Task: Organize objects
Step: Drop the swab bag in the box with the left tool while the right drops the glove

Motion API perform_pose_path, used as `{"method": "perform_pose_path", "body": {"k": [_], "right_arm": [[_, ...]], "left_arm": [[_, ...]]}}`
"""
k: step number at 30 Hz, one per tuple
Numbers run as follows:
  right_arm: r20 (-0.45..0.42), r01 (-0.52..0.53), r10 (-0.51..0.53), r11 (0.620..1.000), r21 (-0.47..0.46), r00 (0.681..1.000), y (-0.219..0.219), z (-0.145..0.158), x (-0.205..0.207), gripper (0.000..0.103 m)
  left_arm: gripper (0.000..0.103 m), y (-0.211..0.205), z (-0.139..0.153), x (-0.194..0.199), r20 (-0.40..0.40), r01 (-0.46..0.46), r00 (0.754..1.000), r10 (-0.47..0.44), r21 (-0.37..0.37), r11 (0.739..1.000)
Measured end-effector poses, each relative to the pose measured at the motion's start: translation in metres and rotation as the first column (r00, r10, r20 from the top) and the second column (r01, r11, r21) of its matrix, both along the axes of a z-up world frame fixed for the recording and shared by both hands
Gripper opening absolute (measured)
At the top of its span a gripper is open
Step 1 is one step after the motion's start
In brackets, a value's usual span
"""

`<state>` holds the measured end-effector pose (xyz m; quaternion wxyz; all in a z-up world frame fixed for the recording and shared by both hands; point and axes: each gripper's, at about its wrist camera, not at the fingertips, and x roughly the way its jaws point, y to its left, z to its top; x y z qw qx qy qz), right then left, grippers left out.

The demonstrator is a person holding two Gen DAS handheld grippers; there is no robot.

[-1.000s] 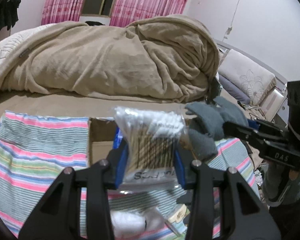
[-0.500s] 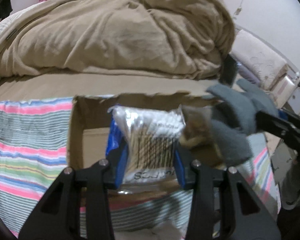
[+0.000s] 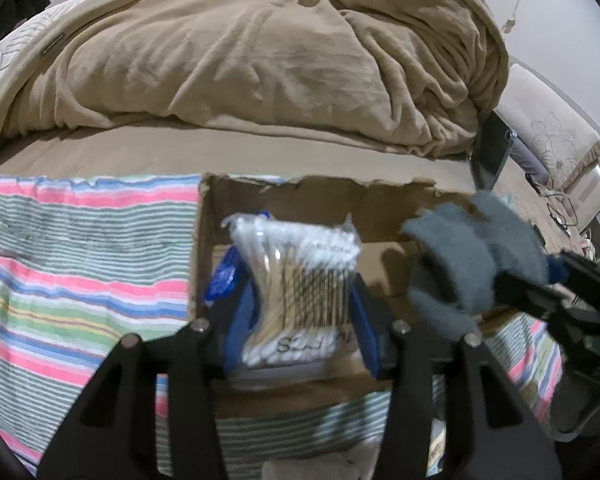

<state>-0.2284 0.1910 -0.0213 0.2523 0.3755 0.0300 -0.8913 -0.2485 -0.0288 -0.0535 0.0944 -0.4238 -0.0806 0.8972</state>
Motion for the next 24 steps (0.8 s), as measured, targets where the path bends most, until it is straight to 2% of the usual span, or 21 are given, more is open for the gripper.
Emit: {"method": "perform_pose_path", "body": {"k": [1,3,11,15,17,20,24], "right_arm": [[0.009,-0.003,0.003,1.0,0.0,1.0,-0.002,-0.003,-0.001,0.042],[0.022,-0.011,0.011,1.0,0.001,1.0,-0.006,-0.007,-0.004,0.042],[0.079,-0.023,0.021,1.0,0.02,0.997,-0.018,-0.029,-0.008,0.047],[0.076,-0.011,0.01,1.0,0.015,0.997,-0.014,-0.028,-0.008,0.049],[0.074,-0.004,0.003,1.0,0.013,0.997,-0.013,-0.027,-0.007,0.053],[0.077,0.009,-0.009,1.0,-0.003,0.997,-0.007,-0.024,-0.004,0.055],[0.066,0.03,-0.029,0.999,-0.018,0.997,0.0,-0.017,0.004,0.059]], "left_arm": [[0.059,0.0,0.002,0.002,-0.008,0.002,1.0,-0.002,0.001,1.0],[0.062,0.001,0.005,0.006,-0.019,0.007,1.0,-0.007,0.004,1.0],[0.063,-0.003,0.019,0.025,-0.056,-0.009,0.998,0.007,-0.023,1.0],[0.064,-0.007,0.022,0.036,-0.061,-0.017,0.998,0.015,-0.026,1.0],[0.064,-0.009,0.024,0.042,-0.065,-0.021,0.998,0.02,-0.023,1.0],[0.073,-0.012,0.027,0.051,-0.073,-0.025,0.997,0.024,-0.017,1.0],[0.073,-0.015,0.034,0.061,-0.09,-0.028,0.996,0.028,-0.008,1.0]]}}
